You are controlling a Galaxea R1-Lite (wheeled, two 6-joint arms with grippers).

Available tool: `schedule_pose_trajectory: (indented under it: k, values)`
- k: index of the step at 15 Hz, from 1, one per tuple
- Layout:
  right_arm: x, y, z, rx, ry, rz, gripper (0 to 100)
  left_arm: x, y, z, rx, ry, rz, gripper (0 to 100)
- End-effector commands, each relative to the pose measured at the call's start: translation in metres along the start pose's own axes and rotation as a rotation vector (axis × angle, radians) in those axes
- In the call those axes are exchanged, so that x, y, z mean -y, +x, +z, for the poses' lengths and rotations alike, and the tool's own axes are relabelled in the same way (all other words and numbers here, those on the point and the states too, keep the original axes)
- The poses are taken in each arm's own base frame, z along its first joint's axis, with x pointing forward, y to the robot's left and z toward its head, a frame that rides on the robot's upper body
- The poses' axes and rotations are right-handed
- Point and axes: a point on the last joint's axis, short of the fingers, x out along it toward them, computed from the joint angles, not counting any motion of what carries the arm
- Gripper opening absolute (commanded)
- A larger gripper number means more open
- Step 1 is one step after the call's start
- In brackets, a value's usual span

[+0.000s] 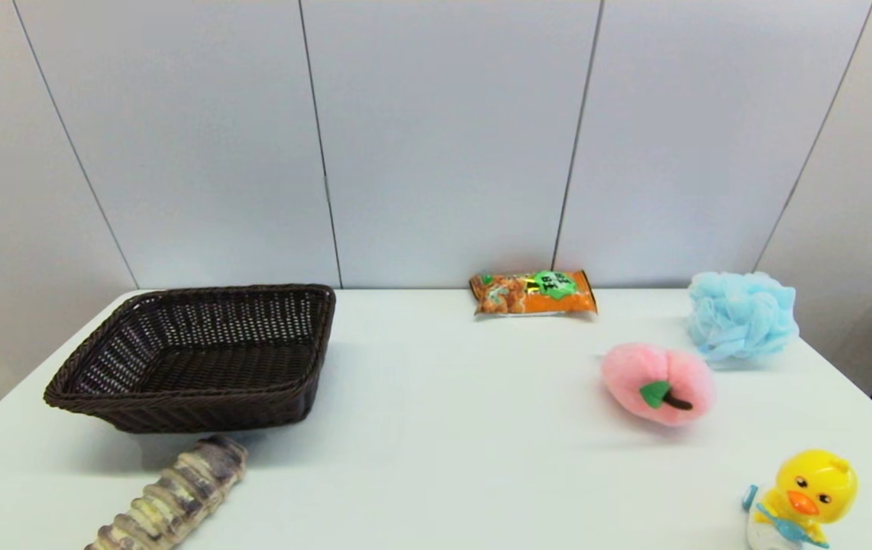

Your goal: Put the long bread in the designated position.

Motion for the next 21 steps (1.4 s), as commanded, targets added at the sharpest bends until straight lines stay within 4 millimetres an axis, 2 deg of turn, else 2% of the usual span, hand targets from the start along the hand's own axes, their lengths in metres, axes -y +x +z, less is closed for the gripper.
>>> schedule_pose_trajectory:
  k: [1, 21]
  values:
    - [0.0, 0.0, 0.0, 0.0, 0.0, 0.001, 100, -0.0011, 0.0002, -0.0007, 0.0, -0.07, 0.048, 100]
    - [0.0, 0.0, 0.0, 0.0, 0.0, 0.001, 100, -0.0011, 0.0002, -0.0007, 0.0, -0.081, 0.05, 100]
